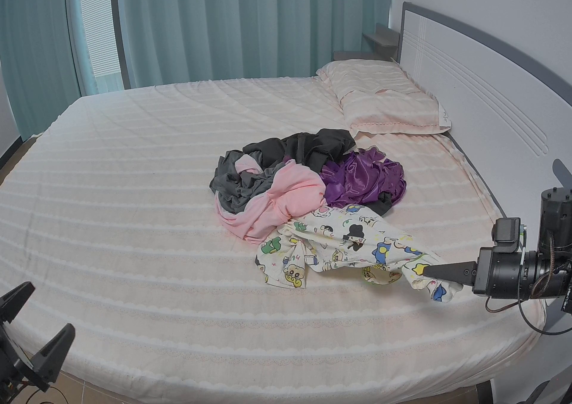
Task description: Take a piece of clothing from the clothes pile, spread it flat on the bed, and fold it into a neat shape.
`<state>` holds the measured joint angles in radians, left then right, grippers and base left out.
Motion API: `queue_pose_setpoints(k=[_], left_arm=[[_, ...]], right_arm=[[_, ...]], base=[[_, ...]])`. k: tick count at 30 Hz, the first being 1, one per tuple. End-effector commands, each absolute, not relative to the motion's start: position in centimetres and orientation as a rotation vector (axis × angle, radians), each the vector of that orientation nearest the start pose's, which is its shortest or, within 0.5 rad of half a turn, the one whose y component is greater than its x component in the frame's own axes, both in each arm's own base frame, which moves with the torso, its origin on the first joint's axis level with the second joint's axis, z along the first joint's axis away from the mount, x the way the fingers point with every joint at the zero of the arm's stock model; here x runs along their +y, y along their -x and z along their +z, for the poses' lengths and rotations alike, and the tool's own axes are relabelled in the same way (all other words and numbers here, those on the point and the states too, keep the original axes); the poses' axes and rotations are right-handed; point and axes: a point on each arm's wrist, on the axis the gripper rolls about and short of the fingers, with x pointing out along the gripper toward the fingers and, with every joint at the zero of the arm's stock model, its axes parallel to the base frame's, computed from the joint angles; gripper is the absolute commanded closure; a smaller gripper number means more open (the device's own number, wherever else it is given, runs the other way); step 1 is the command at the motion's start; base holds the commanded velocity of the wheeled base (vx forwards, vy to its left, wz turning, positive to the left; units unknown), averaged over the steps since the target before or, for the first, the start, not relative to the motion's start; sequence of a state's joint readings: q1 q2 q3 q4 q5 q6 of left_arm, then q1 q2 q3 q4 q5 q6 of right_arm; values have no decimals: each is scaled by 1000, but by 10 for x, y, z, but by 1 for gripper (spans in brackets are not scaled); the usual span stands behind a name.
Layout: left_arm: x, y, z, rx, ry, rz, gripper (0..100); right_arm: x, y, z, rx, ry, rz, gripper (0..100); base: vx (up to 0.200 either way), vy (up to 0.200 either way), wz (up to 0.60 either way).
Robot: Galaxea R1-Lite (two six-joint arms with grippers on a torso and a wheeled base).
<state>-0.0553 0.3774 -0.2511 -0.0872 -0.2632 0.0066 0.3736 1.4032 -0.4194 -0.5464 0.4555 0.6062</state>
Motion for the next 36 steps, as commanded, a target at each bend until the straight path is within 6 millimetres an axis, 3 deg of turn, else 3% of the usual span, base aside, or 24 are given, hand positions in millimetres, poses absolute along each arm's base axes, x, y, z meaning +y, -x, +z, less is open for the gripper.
queue_pose_setpoints(k=[1,4,6,7,9,12,24,33,36], left_arm=[[-40,-103,157,409,-87,-718,0],[-49,-113,149,476,-75,-764,0],[-67,-137,130,585,-76,-813,0],[-67,-137,130,585,-76,-813,0],[-80,-164,114,608,-76,-815,0],[-92,-185,100,601,-81,-798,0],[-176,-224,35,604,75,-659,0],[-201,-253,3,602,55,-558,0],[-216,-273,-3,556,86,-490,0]], right_arm=[[74,-159,177,558,-601,745,100],[75,-161,181,547,-611,755,100],[74,-162,185,522,-636,761,100],[74,-162,185,522,-636,761,100],[74,-163,197,449,-662,782,100],[74,-167,209,404,-715,792,100],[77,-181,194,476,-739,741,100],[76,-183,195,471,-740,733,100],[76,-183,195,470,-740,732,100]], base=[[0,0,0],[0,0,0],[0,0,0],[0,0,0],[0,0,0],[0,0,0],[0,0,0],[0,0,0],[0,0,0]])
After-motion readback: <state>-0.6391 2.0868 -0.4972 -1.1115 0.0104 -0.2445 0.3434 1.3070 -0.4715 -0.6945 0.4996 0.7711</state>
